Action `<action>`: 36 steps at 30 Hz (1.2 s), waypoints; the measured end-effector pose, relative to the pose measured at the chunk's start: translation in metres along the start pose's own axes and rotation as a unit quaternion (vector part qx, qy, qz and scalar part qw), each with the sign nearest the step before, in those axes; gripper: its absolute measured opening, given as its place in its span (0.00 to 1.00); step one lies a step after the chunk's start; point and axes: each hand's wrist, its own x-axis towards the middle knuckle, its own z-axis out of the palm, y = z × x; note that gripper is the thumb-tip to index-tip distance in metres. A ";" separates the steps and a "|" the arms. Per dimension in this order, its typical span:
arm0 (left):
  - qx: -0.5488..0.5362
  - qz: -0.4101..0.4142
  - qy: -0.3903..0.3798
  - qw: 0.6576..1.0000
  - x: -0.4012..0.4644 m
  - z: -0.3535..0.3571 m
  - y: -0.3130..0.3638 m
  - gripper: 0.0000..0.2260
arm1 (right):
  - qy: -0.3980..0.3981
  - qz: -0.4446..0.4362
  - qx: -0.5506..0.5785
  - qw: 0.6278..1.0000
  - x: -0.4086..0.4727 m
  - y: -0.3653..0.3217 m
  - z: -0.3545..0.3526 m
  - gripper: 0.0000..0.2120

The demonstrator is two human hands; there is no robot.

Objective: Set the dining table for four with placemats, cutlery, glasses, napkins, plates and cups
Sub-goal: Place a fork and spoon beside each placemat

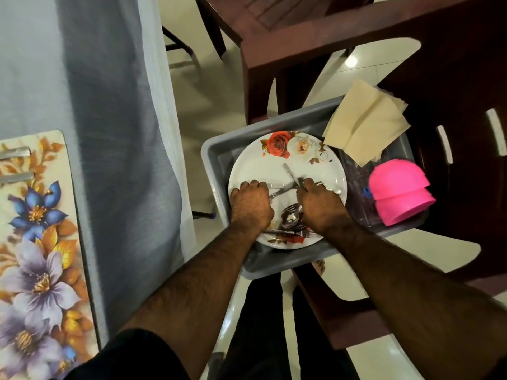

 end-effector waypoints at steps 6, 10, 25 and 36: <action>0.022 0.021 -0.033 0.999 0.002 -0.007 0.006 0.19 | 0.024 -0.032 -0.059 0.997 -0.003 0.014 0.001 0.20; -0.089 -0.006 -0.059 0.994 0.001 -0.011 0.001 0.13 | 0.044 -0.029 -0.015 0.998 -0.009 0.020 -0.003 0.19; -0.571 -0.188 0.002 0.799 -0.128 -0.103 -0.019 0.08 | 0.122 0.111 0.654 0.739 -0.123 -0.006 -0.077 0.05; -0.660 -0.177 0.056 0.728 -0.335 -0.172 -0.055 0.07 | 0.083 0.101 0.705 0.697 -0.242 -0.125 -0.187 0.15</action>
